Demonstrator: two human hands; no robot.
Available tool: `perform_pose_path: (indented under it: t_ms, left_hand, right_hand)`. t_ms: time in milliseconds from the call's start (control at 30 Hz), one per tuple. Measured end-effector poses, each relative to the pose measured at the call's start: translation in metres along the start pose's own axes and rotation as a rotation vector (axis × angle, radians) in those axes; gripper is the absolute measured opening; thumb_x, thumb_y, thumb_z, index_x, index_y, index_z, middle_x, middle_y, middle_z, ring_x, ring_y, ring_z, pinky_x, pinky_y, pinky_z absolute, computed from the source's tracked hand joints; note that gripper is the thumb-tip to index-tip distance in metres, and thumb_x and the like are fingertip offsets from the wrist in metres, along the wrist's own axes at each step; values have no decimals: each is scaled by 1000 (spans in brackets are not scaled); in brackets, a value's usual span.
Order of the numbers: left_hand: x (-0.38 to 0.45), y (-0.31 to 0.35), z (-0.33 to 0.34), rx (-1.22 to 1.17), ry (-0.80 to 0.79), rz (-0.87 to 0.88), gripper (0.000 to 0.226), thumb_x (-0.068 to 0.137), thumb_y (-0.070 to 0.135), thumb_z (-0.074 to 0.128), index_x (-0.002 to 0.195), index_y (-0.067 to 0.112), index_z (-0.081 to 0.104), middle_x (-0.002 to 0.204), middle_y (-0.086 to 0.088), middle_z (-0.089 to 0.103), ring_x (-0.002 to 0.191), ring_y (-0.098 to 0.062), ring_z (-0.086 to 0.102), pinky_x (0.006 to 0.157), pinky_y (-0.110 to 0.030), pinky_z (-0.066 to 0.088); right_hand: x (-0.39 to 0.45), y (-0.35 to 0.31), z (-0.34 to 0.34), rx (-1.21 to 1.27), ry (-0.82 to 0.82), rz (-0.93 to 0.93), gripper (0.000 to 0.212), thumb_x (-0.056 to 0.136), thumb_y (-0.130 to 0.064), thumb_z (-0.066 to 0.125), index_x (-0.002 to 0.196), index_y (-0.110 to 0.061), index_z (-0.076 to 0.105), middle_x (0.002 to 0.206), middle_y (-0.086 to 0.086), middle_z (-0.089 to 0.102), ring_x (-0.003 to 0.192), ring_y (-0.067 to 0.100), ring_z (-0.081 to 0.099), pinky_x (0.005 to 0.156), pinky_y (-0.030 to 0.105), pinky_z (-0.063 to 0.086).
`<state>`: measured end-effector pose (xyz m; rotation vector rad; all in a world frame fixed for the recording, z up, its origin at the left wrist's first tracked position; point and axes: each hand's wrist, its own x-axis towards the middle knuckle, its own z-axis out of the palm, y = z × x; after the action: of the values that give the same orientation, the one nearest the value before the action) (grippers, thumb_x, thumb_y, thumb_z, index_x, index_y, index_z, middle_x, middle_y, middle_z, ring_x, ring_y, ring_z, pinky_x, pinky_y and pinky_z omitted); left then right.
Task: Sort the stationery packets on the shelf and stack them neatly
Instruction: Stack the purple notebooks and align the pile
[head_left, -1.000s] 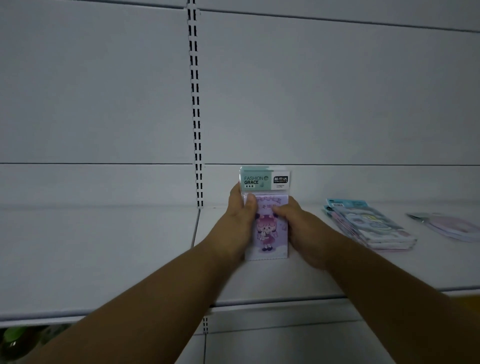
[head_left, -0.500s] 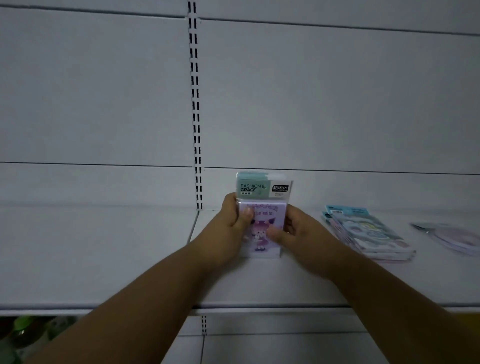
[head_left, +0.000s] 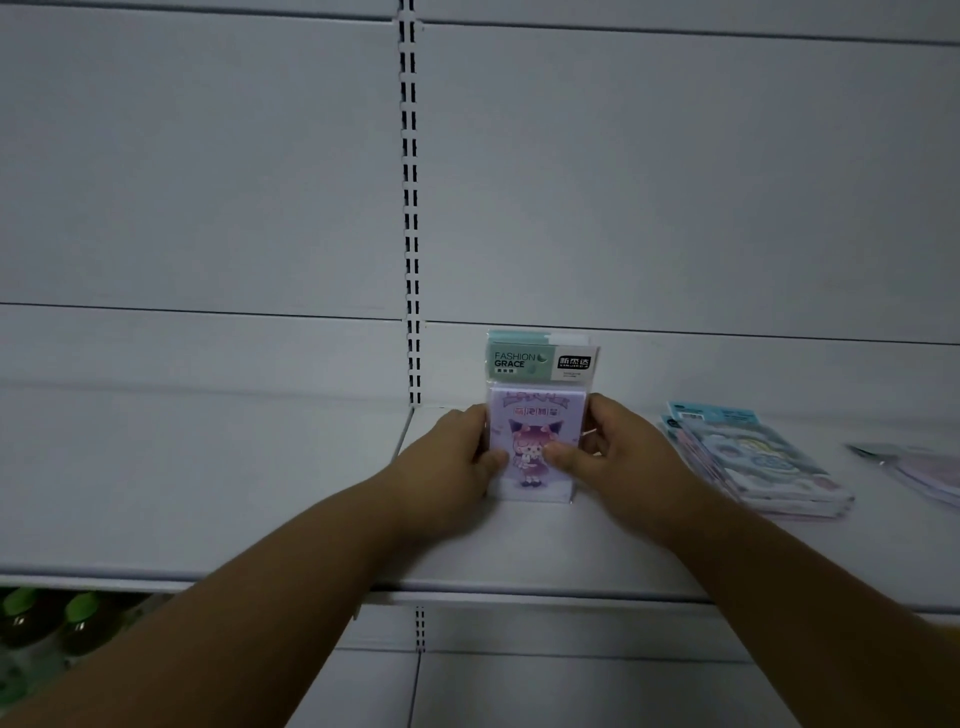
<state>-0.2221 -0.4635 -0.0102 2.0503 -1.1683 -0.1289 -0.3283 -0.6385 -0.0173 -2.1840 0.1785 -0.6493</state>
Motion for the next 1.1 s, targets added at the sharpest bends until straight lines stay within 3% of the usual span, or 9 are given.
perform_pose_path:
  t_ms: [200, 300, 400, 500, 633, 700, 800, 967, 1100]
  left_hand:
    - [-4, -2, 0, 20, 50, 34, 29, 96, 22, 54, 125, 20, 56, 122, 1, 63, 107, -16, 58, 96, -39, 48]
    - [3, -1, -4, 36, 56, 1, 25, 96, 24, 54, 120, 19, 57, 114, 3, 66, 100, -15, 61, 86, -35, 50]
    - [14, 3, -11, 37, 73, -77, 11, 97, 31, 53, 104, 23, 57, 89, 9, 66, 80, -10, 62, 71, -30, 50]
    - [27, 6, -16, -43, -16, -217, 22, 98, 31, 52, 89, 14, 63, 80, -2, 69, 67, -14, 63, 65, -31, 53]
    - [39, 8, -17, -4, -125, -357, 33, 99, 35, 49, 101, 8, 68, 94, -4, 70, 82, -18, 63, 66, -26, 46]
    - [44, 5, -13, 44, -118, -383, 35, 97, 36, 49, 101, 7, 67, 99, -7, 67, 85, -21, 60, 70, -28, 44]
    - [47, -1, -4, 111, -82, -412, 33, 96, 39, 47, 78, 14, 60, 86, -5, 61, 72, -14, 53, 57, -27, 36]
    - [48, -5, 0, 305, 27, -339, 41, 93, 44, 48, 71, 10, 54, 71, -5, 54, 68, -19, 52, 54, -28, 37]
    - [35, -10, -4, 335, 53, -253, 50, 99, 48, 34, 83, 8, 60, 85, -10, 66, 81, -27, 61, 69, -34, 46]
  right_hand:
    - [-2, -2, -1, -21, 10, 20, 37, 81, -30, 74, 114, -30, 59, 103, -10, 71, 90, 3, 67, 71, 17, 53]
    - [5, -5, -3, 7, 17, 58, 31, 80, -29, 75, 108, -26, 60, 102, -6, 71, 89, 10, 70, 74, 27, 58]
    - [17, -12, -5, 147, 45, 190, 20, 82, -28, 74, 95, -22, 60, 87, 0, 75, 73, 15, 75, 63, 32, 62]
    - [27, -16, -6, 181, 8, 362, 19, 82, -29, 74, 82, -11, 68, 75, 7, 77, 64, 20, 74, 54, 31, 60]
    - [37, -15, -5, 235, -53, 563, 29, 81, -27, 75, 88, 0, 69, 67, 12, 75, 54, 24, 72, 47, 31, 56]
    - [43, -13, -3, 139, -54, 602, 31, 81, -31, 75, 85, -1, 67, 62, 10, 71, 48, 21, 65, 45, 27, 52]
    - [48, -9, -3, -109, -63, 608, 41, 80, -42, 72, 76, -2, 61, 63, 13, 58, 45, 20, 48, 42, 25, 39]
    - [44, -3, 0, -270, -30, 526, 56, 80, -58, 64, 60, -8, 53, 47, 8, 53, 34, 16, 44, 40, 22, 36]
    - [22, -3, -6, -563, 70, 298, 55, 92, -63, 35, 70, -16, 54, 69, 4, 56, 58, 10, 48, 59, 29, 37]
